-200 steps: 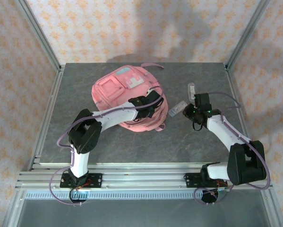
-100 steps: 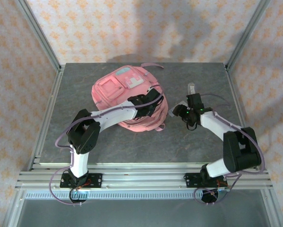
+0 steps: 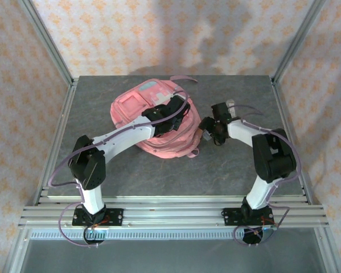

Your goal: Pack the student bag

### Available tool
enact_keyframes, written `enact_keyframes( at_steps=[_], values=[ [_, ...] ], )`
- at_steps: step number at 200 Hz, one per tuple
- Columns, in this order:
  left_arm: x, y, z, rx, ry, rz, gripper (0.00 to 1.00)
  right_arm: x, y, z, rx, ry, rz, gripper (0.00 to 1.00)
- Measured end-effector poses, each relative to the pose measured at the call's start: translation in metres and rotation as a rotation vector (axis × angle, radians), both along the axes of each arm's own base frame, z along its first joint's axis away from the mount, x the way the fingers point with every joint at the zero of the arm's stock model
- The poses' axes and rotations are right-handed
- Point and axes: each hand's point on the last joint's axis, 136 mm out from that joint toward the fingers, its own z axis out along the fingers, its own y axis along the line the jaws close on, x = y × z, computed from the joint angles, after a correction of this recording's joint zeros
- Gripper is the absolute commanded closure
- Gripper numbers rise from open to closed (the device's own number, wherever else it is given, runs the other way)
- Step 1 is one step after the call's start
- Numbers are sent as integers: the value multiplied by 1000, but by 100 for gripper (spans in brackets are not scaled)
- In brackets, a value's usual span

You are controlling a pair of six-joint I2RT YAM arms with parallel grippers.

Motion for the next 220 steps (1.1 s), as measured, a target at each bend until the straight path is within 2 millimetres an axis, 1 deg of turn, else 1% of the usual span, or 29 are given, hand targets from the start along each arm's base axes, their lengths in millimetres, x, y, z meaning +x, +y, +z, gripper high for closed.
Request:
enact_keyframes(
  at_steps=[13,37,75,96,126,147,160,183,193,211,220],
  values=[
    [0,0,1,-1,-1,1,100,3,-2,-5,-23,24,-26,19],
    [0,0,1,-3,-2,1,100,5,-9,-9,-66,59,-84,31],
    [0,1,1,-3,-2,2,100,1,-15,-14,-105,72,-118,40],
    [1,2,1,-5,-1,4,100,-2,-18,-15,-110,49,-116,40],
    [3,4,4,-13,-3,8,100,-10,-26,-13,-128,3,-115,31],
    [3,4,5,-18,-2,7,100,-18,-35,-12,-169,2,-108,28],
    [3,3,4,-21,0,3,100,-20,-37,-13,-179,7,-100,29],
    [3,3,4,-25,3,1,100,-21,-38,-13,-196,15,-82,37],
    [3,2,4,-25,3,0,100,-23,-40,-14,-210,24,-76,38],
    [3,2,4,-26,3,1,100,-23,-40,-15,-223,36,-58,36],
    [3,2,4,-26,3,1,100,-22,-39,-15,-228,43,-41,38]
  ],
)
